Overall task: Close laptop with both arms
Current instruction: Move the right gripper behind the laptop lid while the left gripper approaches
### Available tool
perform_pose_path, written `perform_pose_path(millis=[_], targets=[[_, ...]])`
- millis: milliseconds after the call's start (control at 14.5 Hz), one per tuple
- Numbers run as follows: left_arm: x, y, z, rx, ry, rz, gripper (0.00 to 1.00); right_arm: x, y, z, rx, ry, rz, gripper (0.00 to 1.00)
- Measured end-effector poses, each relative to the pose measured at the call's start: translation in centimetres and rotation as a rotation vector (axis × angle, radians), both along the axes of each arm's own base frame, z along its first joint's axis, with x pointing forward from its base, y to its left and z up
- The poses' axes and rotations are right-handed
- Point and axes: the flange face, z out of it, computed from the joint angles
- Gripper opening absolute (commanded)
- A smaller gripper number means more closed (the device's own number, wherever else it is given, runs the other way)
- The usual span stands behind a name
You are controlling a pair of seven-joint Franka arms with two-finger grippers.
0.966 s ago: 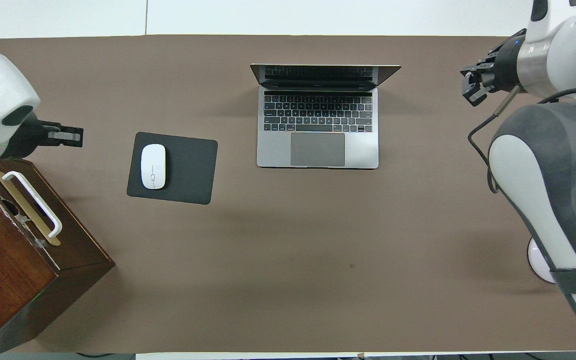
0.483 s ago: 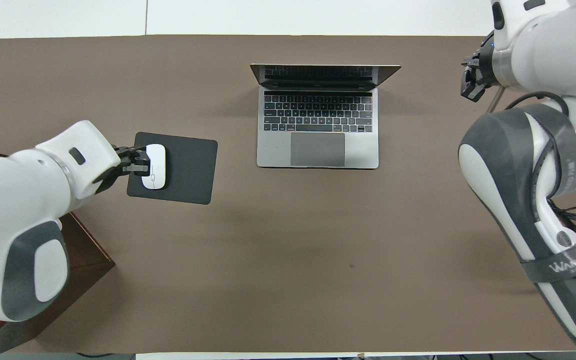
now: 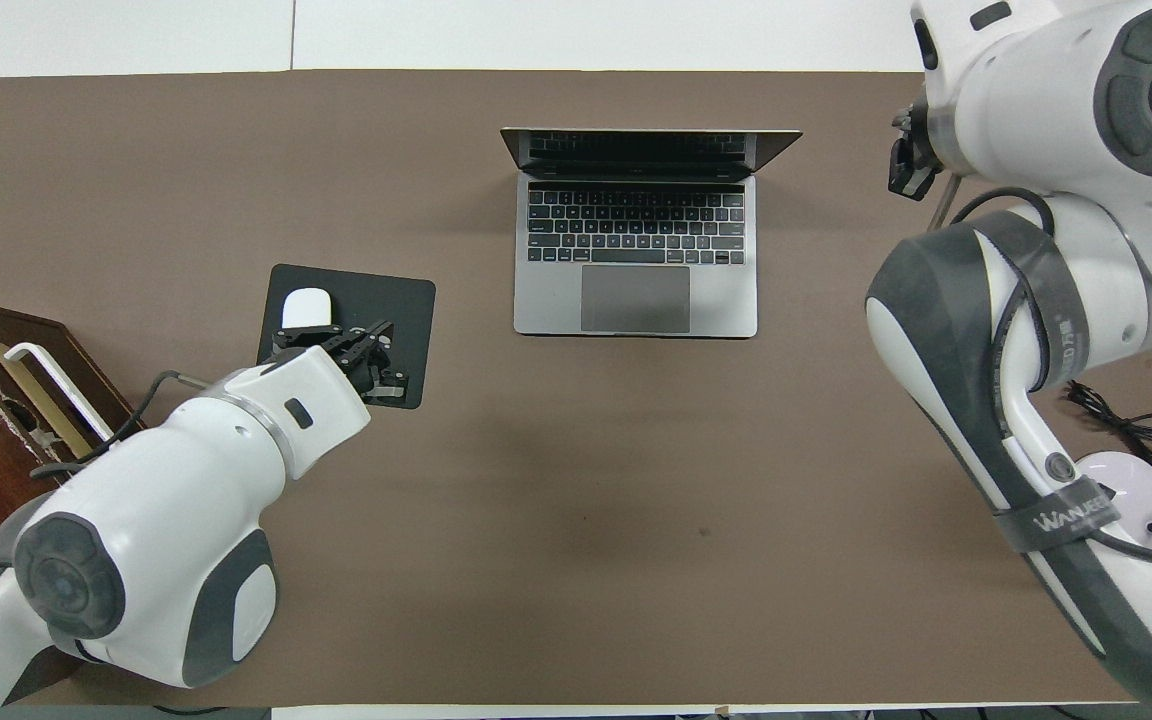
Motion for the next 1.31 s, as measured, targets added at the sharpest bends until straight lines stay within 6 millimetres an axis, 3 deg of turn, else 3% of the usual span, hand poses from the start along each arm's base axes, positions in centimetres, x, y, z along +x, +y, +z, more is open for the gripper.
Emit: perform_pose_path(millis=[345,552,897,1310], targets=[[-2.1,-3.5,-5.0,-0.022,-0.076,-0.068,0.0,1.7,4.6,2.0,0.036,0.001,0.052,0.0],[-2.7,-5.7,-7.5,-0.03,-0.096,-0.104,0.0,3.8,5.4,0.8,0.062,-0.004,0.05,0.0],[-2.7,-6.9,-10.0,-0.058,-0.166,-0.114,0.0,6.6,7.3,-1.6,0.146,-0.015,-0.042,0.0],[-1.4,-8.4,-13.1,-0.072,-0.2,-0.118,0.0,7.9,8.6,-4.3,0.192,-0.006,-0.06,0.0]])
